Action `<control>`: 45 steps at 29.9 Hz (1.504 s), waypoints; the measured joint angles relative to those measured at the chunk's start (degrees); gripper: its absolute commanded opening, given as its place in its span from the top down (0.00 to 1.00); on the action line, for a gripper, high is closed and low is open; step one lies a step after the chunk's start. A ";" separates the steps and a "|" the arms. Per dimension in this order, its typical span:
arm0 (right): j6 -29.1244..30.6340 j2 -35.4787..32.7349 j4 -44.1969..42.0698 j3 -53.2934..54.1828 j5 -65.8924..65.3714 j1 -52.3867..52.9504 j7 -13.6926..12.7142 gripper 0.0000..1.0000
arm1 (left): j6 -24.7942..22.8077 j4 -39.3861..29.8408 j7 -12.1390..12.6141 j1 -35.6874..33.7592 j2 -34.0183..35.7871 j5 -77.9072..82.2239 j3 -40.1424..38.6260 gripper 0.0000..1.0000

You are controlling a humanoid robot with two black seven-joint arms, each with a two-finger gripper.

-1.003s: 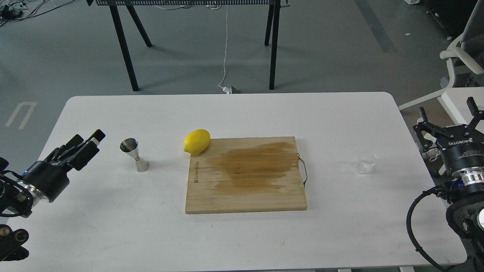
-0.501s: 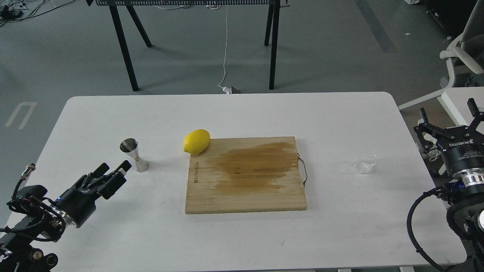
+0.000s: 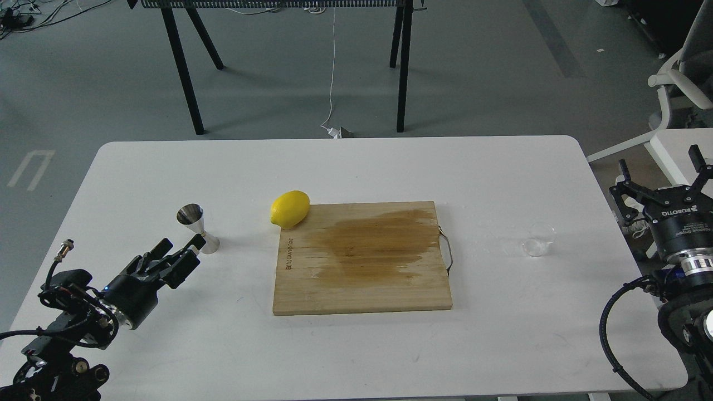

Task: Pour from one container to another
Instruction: 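Lower the left gripper toward the metal jigger beside the board, then close the left gripper around the metal jigger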

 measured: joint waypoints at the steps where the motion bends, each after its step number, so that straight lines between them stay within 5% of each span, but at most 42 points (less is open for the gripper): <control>1: 0.00 0.00 0.00 0.00 0.00 0.00 0.00 0.01 | -0.01 0.55 0.00 -0.38 -0.50 0.25 0.00 0.00; 45: 0.00 -0.10 0.10 0.05 0.00 -0.09 0.00 0.01 | -0.46 15.13 0.01 -9.59 -8.23 3.86 4.83 0.00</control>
